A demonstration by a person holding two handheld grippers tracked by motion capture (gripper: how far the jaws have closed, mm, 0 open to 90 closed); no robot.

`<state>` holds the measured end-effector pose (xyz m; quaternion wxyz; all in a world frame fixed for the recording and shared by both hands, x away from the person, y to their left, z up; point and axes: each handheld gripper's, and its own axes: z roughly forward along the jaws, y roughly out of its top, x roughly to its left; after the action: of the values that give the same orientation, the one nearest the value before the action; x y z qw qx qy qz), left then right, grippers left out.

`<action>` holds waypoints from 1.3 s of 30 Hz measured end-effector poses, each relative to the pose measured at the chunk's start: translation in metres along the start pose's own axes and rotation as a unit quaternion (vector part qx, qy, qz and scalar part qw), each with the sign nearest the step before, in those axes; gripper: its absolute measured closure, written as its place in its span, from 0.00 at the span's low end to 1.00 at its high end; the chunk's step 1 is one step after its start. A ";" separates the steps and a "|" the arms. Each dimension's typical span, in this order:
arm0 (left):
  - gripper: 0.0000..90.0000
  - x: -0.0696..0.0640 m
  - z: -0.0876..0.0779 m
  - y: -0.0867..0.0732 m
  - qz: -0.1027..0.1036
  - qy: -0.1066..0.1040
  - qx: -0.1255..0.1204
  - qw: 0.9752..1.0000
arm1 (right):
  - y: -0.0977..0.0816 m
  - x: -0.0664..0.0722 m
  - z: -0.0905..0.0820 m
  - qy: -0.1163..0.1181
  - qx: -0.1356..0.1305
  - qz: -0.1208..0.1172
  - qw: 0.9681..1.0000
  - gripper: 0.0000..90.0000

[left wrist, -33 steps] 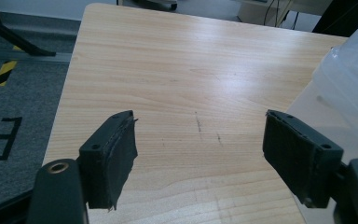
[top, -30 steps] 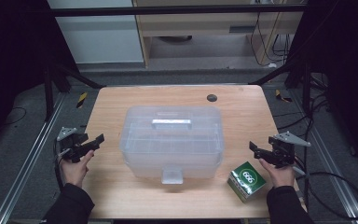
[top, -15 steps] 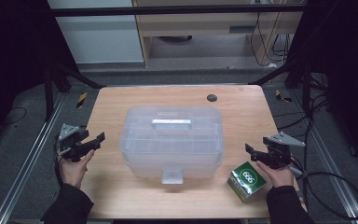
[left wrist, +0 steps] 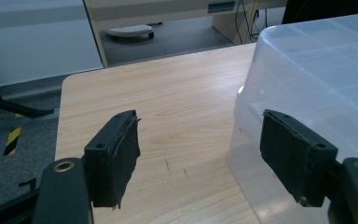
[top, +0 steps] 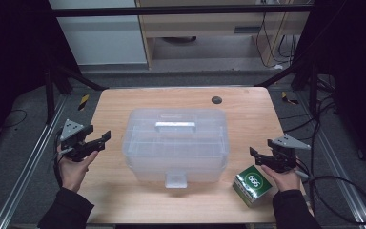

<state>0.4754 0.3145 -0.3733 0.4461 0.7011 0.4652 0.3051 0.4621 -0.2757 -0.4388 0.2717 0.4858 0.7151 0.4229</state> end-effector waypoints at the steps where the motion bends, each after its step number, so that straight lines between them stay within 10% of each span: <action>1: 0.30 0.000 -0.001 0.001 0.002 -0.002 -0.001 1.000 | 0.000 0.000 0.000 0.000 0.001 0.000 1.000 0.25; 27: 0.31 -0.011 -0.020 0.046 0.061 -0.038 -0.021 0.997 | -0.003 0.000 0.004 -0.005 0.010 -0.010 1.000 0.25; 39: 0.32 -0.030 -0.012 0.071 0.119 -0.068 -0.010 0.991 | -0.003 0.000 0.004 -0.001 0.014 -0.021 1.000 0.26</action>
<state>0.4808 0.2783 -0.3048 0.4448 0.7659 0.3439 0.3121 0.4639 -0.2745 -0.4432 0.2748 0.4748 0.7307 0.4064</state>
